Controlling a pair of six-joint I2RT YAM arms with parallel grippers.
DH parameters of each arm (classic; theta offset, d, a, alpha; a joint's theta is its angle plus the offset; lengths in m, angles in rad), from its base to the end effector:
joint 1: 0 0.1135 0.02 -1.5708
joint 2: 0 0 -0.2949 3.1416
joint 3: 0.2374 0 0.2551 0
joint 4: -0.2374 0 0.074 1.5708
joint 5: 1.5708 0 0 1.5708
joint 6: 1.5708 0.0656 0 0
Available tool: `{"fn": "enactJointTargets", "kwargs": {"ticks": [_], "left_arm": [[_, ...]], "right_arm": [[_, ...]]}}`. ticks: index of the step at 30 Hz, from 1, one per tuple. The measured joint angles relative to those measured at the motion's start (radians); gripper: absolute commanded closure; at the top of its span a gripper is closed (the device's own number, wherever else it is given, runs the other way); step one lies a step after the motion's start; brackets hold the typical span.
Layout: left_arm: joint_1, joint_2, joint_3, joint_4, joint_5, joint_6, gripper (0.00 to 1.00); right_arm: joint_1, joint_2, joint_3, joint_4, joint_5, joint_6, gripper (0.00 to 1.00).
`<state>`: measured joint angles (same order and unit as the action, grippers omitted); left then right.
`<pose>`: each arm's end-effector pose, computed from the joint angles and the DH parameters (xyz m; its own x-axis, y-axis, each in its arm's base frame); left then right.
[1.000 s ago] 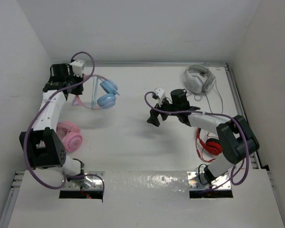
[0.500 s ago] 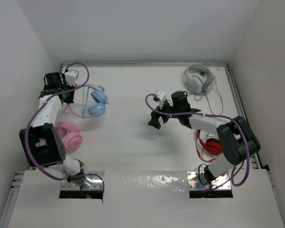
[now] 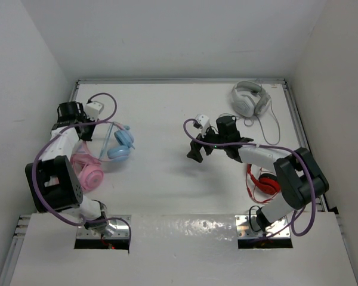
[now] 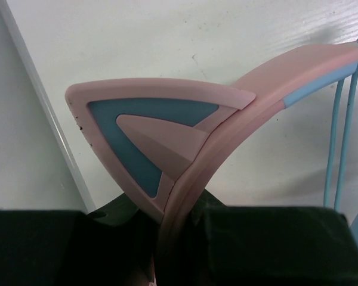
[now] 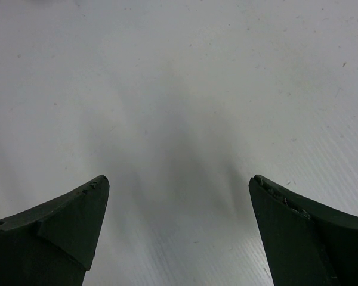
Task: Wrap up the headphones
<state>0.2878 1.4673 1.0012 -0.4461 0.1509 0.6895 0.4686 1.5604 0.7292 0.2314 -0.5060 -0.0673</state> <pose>0.3125 0.0822 0.2392 -0.7075 0.4465 -0.5478 0.3340 0.8944 0.2976 0.2861 0.1805 0.1915 -0.4519 -0.2947 -0.8420 -0.7842 0.5812 0.2175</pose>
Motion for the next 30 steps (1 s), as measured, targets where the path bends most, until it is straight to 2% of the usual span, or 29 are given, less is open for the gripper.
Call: {"fn": "enactJointTargets", "kwargs": {"ticks": [22, 30], "left_arm": [[0.166, 0.026, 0.017, -0.002, 0.15, 0.018, 1.0], [0.192, 0.062, 0.039, -0.025, 0.194, 0.027, 1.0]], "right_arm": [[0.0, -0.025, -0.011, -0.022, 0.017, -0.007, 0.01], [0.0, -0.025, -0.011, -0.03, 0.024, -0.007, 0.01]]}}
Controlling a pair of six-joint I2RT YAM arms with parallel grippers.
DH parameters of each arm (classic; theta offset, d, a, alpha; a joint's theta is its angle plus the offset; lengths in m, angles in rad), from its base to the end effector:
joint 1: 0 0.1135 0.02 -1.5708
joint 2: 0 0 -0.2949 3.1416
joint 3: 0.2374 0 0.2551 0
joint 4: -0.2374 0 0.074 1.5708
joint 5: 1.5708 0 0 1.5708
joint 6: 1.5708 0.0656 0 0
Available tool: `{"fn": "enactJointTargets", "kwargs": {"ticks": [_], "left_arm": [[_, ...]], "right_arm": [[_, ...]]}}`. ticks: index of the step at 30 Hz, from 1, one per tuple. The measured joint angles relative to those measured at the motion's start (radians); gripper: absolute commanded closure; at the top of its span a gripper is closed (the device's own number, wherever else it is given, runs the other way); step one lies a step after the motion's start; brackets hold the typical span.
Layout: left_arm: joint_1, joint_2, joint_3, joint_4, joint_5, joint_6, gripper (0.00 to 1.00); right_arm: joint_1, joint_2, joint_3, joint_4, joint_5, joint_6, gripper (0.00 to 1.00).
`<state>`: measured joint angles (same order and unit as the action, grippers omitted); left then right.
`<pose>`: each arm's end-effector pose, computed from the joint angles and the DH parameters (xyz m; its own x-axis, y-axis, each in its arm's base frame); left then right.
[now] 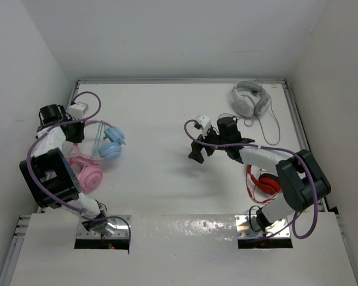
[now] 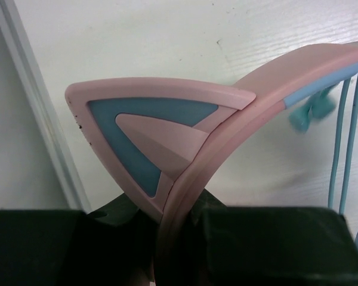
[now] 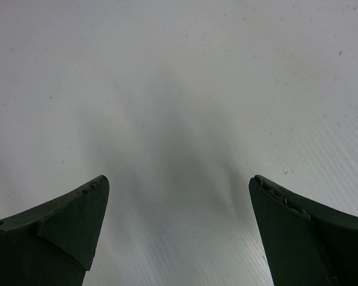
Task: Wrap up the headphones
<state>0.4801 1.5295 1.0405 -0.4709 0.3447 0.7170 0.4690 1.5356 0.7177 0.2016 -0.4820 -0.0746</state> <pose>0.3054 0.1340 0.2335 -0.7203 0.3222 -0.6143 0.2794 0.9453 0.1683 0.2813 0.1766 0.1919 -0.4592 -0.3067 -0.8337 -0.7743 0.5982 0.2064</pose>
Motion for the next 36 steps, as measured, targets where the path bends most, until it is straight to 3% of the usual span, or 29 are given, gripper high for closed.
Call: {"fn": "enactJointTargets", "kwargs": {"ticks": [14, 20, 36], "left_arm": [[0.068, 0.239, 0.201, -0.003, 0.18, -0.259, 1.0], [0.068, 0.326, 0.311, 0.005, 0.174, -0.283, 1.0], [0.068, 0.462, 0.399, -0.01, 0.14, -0.285, 1.0]], "right_arm": [[0.006, 0.001, 0.001, -0.025, 0.01, -0.001, 0.01], [0.006, 0.004, 0.009, -0.048, 0.019, -0.008, 0.01], [0.011, 0.04, 0.041, -0.064, 0.031, -0.013, 0.01]]}}
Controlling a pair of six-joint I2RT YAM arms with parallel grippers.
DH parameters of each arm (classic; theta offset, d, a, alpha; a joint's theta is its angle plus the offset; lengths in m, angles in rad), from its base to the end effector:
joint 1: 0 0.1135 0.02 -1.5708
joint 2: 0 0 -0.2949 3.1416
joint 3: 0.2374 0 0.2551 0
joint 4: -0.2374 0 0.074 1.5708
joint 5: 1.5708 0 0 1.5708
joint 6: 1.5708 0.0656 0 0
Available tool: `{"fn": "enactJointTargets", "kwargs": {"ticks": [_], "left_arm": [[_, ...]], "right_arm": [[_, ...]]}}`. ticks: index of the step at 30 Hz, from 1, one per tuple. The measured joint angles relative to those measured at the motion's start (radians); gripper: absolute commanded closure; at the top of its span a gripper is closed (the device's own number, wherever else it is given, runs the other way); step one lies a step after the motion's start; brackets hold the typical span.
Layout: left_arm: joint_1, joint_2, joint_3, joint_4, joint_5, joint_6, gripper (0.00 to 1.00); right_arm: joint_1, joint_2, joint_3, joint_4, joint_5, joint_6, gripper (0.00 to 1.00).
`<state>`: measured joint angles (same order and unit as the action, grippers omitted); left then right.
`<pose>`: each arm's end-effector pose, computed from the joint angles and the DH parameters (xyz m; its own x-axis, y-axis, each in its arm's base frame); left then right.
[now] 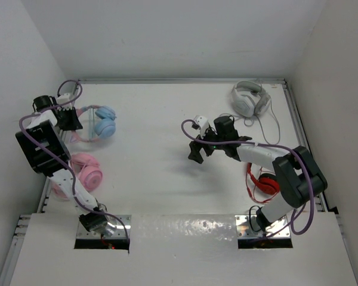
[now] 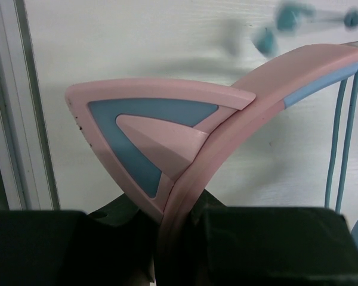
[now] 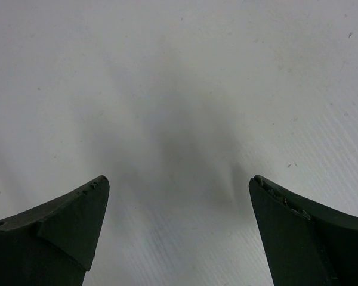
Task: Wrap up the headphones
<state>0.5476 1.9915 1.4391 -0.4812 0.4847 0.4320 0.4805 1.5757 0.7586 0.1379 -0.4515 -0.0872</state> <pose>0.4006 0.2085 0.1902 -0.7738 -0.0379 -0.6323 0.0737 0.9860 -0.1493 0.2868 0.1818 0.1851 -0.4925 -0.3451 -0.7990 -0.7627 0.6133 0.2053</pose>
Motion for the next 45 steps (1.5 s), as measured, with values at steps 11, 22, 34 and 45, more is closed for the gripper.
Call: {"fn": "enactJointTargets", "kwargs": {"ticks": [11, 22, 34, 45], "left_arm": [[0.0, 0.081, 0.04, 0.023, -0.074, -0.019, 1.0], [0.0, 0.126, 0.043, 0.105, -0.162, -0.065, 1.0], [-0.001, 0.172, 0.089, 0.195, -0.205, -0.095, 0.34], [-0.001, 0.121, 0.043, 0.161, -0.308, -0.101, 0.21]], "right_arm": [[0.002, 0.016, 0.002, -0.013, 0.01, -0.01, 0.01], [0.008, 0.042, 0.007, -0.021, 0.021, -0.015, 0.01], [0.008, 0.042, 0.007, -0.019, 0.026, -0.018, 0.01], [0.008, 0.027, 0.007, -0.01, 0.03, -0.004, 0.01]]}}
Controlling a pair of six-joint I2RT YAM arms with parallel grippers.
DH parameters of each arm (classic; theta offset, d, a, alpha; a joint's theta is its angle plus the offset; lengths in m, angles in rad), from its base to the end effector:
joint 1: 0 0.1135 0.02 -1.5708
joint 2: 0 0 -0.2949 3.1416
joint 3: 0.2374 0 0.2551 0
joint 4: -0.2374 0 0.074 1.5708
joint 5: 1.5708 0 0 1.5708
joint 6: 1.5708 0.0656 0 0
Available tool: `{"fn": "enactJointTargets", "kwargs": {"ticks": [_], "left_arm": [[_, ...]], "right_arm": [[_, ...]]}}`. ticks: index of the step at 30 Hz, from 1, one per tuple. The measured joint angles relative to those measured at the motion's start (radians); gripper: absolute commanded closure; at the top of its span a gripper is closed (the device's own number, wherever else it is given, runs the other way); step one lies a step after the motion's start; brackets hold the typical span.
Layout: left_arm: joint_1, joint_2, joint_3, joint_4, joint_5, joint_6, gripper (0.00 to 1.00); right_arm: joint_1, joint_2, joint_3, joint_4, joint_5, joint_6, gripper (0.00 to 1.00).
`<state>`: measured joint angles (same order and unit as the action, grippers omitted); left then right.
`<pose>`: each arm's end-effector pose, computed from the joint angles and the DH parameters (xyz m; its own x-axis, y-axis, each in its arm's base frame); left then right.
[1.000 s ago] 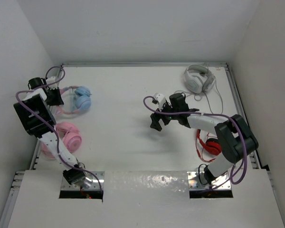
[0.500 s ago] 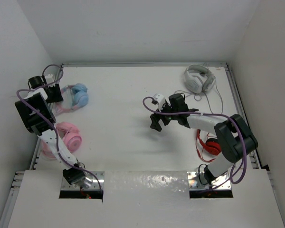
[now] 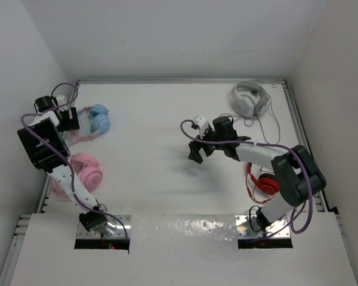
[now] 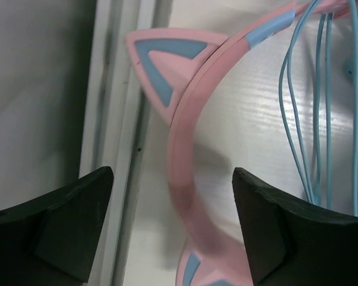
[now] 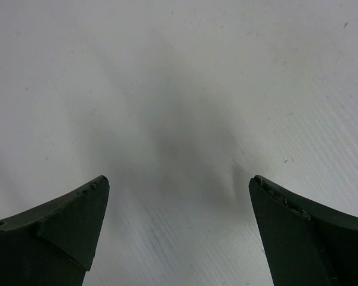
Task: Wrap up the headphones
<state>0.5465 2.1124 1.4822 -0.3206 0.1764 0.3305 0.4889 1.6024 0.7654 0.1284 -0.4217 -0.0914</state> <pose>0.4231 0.2439 0.1558 -0.7955 -0.1099 -0.5959 -0.1759 0.9830 0.0535 0.2889 0.1841 0.1772 -0.5080 -0.3646 -0.7804 -0.7524 0.6289 0.1960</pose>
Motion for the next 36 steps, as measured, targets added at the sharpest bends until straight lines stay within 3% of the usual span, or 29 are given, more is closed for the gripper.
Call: {"fn": "enactJointTargets", "kwargs": {"ticks": [4, 8, 10, 12, 13, 14, 15, 18, 20, 26, 28, 36], "left_arm": [[0.0, -0.069, -0.013, -0.036, -0.034, 0.001, 0.01], [0.0, -0.176, -0.016, -0.051, -0.055, 0.005, 0.0], [0.0, -0.23, -0.016, -0.058, -0.066, 0.01, 0.01], [0.0, -0.29, -0.027, -0.06, -0.066, 0.015, 0.19], [0.0, -0.326, -0.042, -0.063, -0.051, 0.021, 0.24], [0.0, -0.353, -0.055, -0.069, -0.032, 0.025, 0.28], [-0.003, -0.389, -0.076, -0.079, -0.006, 0.029, 0.28], [-0.034, -0.51, -0.148, -0.113, 0.045, 0.035, 0.27], [-0.098, -0.587, -0.195, -0.123, 0.046, 0.041, 0.25], [-0.446, -0.738, -0.257, -0.183, 0.13, 0.079, 0.23], [-0.464, -0.747, -0.268, -0.199, 0.158, 0.079, 0.22], [-0.519, -0.749, -0.374, -0.239, 0.174, 0.073, 0.22]], "right_arm": [[0.0, -0.051, 0.0, 0.0, 0.061, 0.055, 0.01], [0.003, -0.157, 0.002, -0.035, 0.245, 0.112, 0.01], [-0.005, -0.219, 0.014, -0.079, 0.343, 0.129, 0.37], [-0.035, -0.274, 0.039, -0.135, 0.415, 0.153, 0.7], [-0.067, -0.297, 0.051, -0.163, 0.447, 0.181, 0.69], [-0.096, -0.313, 0.057, -0.179, 0.468, 0.199, 0.61], [-0.128, -0.327, 0.058, -0.19, 0.488, 0.224, 0.3], [-0.237, -0.355, 0.039, -0.213, 0.532, 0.301, 0.13], [-0.295, -0.365, 0.009, -0.218, 0.564, 0.35, 0.11], [-0.4, -0.372, -0.104, -0.217, 0.625, 0.459, 0.1], [-0.409, -0.373, -0.129, -0.219, 0.63, 0.468, 0.01], [-0.408, -0.451, -0.161, -0.202, 0.58, 0.493, 0.01]]}}
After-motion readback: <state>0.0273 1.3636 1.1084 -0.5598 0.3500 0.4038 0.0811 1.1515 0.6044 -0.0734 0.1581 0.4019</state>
